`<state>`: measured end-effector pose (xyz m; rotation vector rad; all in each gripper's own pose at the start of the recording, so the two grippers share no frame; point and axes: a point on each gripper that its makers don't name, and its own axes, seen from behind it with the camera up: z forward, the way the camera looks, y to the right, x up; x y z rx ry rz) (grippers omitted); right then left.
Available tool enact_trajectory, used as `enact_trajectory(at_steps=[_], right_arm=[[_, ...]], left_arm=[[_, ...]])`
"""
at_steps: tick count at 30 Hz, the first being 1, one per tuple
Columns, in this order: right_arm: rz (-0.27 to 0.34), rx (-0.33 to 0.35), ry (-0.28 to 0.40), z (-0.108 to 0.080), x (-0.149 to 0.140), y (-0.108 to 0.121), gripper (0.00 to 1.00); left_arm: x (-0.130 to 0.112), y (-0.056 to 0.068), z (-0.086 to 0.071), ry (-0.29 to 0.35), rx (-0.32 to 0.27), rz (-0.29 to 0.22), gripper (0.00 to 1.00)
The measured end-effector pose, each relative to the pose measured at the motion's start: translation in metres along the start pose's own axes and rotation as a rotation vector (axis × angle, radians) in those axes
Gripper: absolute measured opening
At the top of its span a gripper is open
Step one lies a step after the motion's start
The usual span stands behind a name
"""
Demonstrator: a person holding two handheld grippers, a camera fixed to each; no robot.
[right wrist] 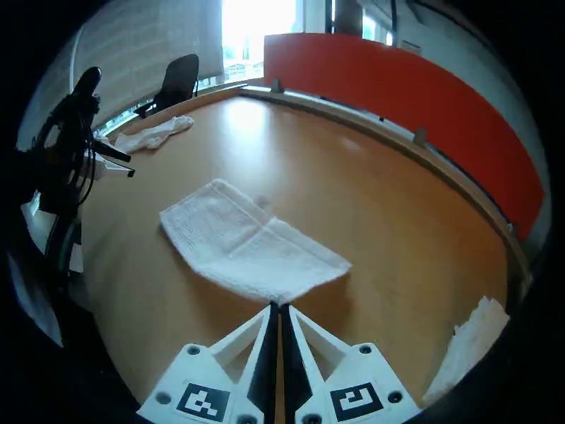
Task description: Fold towel
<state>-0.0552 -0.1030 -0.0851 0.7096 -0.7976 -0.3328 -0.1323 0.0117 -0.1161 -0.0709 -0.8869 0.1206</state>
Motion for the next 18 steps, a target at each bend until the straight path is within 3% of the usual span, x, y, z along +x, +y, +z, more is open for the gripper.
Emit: enact_trajectory(at_steps=[18], right_arm=[[-0.07,-0.057,0.057,-0.043,0.041,0.022,0.04]], left_arm=[[0.016,0.005,0.004,0.019,-0.007,0.007,0.96]])
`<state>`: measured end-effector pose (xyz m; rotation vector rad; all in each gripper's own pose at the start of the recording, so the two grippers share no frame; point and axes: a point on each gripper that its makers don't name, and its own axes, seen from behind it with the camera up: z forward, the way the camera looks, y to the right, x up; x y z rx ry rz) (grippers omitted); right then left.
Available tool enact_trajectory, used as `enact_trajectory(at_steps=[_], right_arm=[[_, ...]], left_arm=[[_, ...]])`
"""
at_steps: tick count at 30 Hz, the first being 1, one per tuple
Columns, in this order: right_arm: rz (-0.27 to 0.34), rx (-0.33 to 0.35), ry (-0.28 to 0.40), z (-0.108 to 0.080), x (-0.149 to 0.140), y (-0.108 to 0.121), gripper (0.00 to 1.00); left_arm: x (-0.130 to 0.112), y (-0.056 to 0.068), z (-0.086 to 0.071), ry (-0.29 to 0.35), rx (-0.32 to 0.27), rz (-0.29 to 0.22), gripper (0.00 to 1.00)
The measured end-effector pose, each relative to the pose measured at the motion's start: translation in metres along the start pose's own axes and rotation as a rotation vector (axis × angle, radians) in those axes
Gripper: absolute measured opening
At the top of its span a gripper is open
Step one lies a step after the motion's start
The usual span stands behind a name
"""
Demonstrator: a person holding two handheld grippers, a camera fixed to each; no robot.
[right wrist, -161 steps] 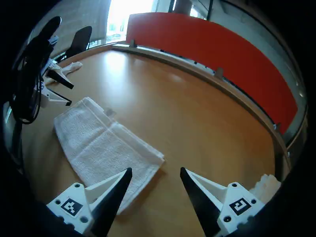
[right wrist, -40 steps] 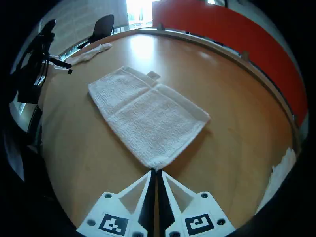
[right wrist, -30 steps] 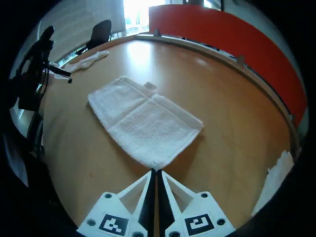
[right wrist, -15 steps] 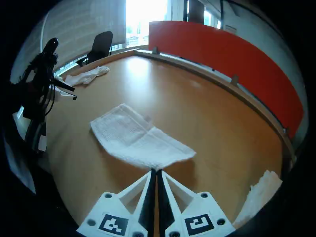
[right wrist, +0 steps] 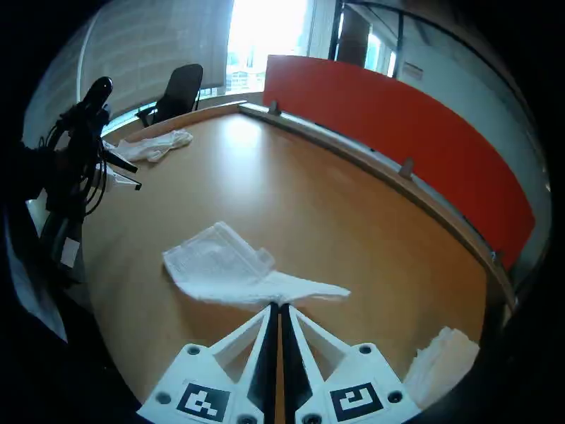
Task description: Fold towel
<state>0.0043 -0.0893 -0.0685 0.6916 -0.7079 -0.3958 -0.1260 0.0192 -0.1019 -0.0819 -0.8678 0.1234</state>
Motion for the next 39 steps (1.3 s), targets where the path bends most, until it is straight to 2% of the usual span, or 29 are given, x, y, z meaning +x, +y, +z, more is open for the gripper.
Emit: enact_trajectory(at_steps=[9,17,29,39], right_arm=[[-0.016,-0.015,0.012,-0.014,0.008,0.01,0.04],[-0.022,-0.008,0.012,-0.013,0.009,0.008,0.04],[-0.044,0.044,0.019,0.001,0.019,-0.014,0.04],[-0.069,0.115,0.017,0.026,0.026,-0.048,0.04]], left_arm=[[0.002,0.0,0.001,0.0,0.001,0.002,0.96],[0.001,0.001,0.003,-0.003,-0.001,0.001,0.96],[0.002,0.002,0.0,0.0,-0.005,0.001,0.96],[0.0,0.003,-0.004,0.003,-0.01,-0.011,0.96]])
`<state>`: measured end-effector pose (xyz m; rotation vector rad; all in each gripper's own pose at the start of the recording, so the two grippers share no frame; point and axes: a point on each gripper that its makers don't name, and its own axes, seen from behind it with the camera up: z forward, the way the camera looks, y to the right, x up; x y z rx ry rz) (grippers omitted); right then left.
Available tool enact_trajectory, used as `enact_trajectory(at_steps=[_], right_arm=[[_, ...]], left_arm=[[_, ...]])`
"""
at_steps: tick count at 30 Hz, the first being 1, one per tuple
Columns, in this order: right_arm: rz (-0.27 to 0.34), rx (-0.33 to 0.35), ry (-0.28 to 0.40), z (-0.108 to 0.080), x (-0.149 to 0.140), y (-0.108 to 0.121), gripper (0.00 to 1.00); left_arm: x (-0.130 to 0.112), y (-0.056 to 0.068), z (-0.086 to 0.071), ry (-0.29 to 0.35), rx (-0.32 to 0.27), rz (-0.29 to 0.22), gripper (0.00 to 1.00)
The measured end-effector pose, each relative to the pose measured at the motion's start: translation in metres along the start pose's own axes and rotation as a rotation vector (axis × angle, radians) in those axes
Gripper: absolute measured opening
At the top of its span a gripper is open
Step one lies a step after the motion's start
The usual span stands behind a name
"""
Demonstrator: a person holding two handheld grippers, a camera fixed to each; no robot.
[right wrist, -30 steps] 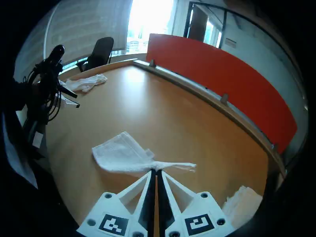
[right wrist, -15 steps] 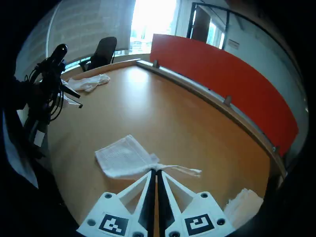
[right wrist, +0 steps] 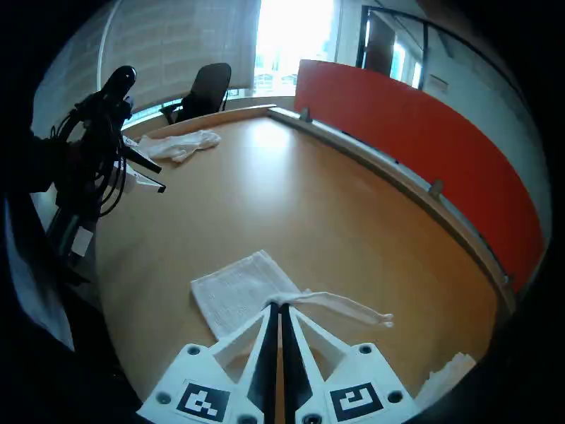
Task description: Fold towel
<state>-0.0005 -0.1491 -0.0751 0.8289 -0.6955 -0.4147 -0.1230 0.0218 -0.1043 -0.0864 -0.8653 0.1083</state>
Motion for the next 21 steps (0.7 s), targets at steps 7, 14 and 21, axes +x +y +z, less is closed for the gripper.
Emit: enact_trajectory(at_steps=[7,14,21], right_arm=[[-0.007,0.042,-0.008,0.016,0.0,-0.016,0.04],[-0.029,0.093,-0.024,0.03,-0.001,-0.035,0.04],[-0.054,0.161,-0.047,0.047,-0.005,-0.059,0.04]], left_arm=[[-0.002,0.0,-0.002,0.0,-0.001,-0.003,0.96],[-0.006,-0.005,-0.007,-0.001,0.006,-0.011,0.96],[-0.011,-0.017,-0.014,0.001,0.027,-0.027,0.96]])
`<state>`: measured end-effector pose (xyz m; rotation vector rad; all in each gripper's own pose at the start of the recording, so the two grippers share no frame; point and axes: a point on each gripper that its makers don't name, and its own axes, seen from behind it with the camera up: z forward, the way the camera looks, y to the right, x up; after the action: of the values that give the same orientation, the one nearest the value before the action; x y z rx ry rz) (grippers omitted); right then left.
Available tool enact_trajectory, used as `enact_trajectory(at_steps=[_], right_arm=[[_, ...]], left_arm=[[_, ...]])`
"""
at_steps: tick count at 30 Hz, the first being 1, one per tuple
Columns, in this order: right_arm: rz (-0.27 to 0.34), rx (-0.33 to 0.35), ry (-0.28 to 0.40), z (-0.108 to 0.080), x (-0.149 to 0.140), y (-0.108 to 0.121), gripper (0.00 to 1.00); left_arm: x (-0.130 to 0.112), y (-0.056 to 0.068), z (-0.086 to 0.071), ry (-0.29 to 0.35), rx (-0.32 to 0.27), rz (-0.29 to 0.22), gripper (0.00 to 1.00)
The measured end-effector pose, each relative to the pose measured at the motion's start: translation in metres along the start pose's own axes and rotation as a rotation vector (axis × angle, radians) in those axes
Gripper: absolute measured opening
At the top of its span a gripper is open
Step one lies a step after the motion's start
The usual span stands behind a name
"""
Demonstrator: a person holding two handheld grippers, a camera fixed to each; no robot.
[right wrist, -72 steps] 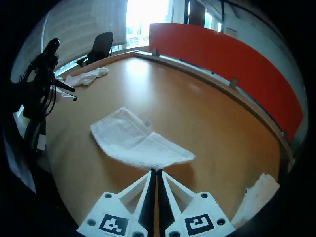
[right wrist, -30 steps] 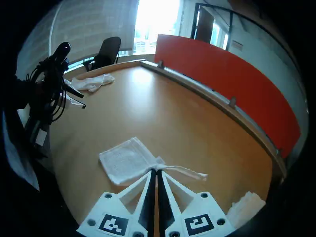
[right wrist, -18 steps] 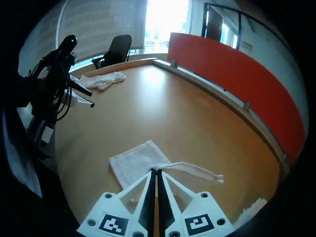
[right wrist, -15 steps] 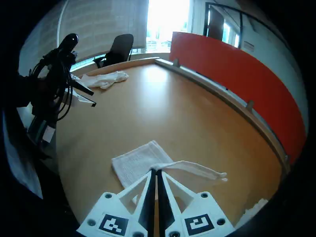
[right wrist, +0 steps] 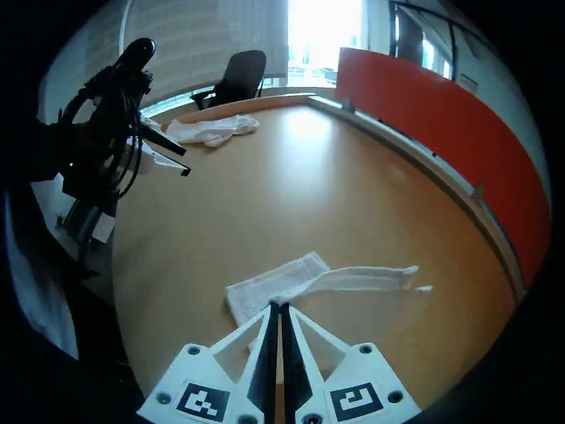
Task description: Fold towel
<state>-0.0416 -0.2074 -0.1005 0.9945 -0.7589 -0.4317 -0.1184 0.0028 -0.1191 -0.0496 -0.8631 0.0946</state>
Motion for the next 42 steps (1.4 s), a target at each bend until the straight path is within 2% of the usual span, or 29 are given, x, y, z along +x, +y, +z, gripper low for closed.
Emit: enact_trajectory(at_steps=[6,17,19,21,25,27,31,42], right_arm=[[0.001,0.022,-0.024,0.013,-0.006,-0.006,0.05],[0.014,0.021,-0.034,0.012,-0.01,-0.004,0.07],[0.017,0.021,-0.033,0.012,-0.01,-0.004,0.11],[0.02,0.02,-0.033,0.012,-0.01,-0.004,0.2],[0.022,0.02,-0.038,0.011,-0.012,-0.004,0.62],[0.022,0.018,-0.041,0.01,-0.014,-0.004,0.71],[0.022,0.015,-0.052,0.009,-0.02,-0.004,0.74],[0.042,-0.004,-0.084,0.006,-0.043,-0.001,0.74]], left_arm=[[-0.006,-0.01,-0.003,-0.007,0.017,-0.018,0.96],[-0.008,-0.01,-0.004,-0.009,0.02,-0.021,0.96],[-0.007,-0.01,-0.003,-0.008,0.019,-0.021,0.96],[-0.005,-0.01,-0.002,-0.006,0.018,-0.019,0.96],[-0.004,-0.009,-0.002,-0.005,0.017,-0.016,0.96],[-0.003,-0.008,-0.002,-0.005,0.017,-0.016,0.96],[-0.002,-0.007,-0.002,-0.002,0.015,-0.015,0.96],[-0.001,-0.008,-0.002,-0.002,0.016,-0.015,0.96]])
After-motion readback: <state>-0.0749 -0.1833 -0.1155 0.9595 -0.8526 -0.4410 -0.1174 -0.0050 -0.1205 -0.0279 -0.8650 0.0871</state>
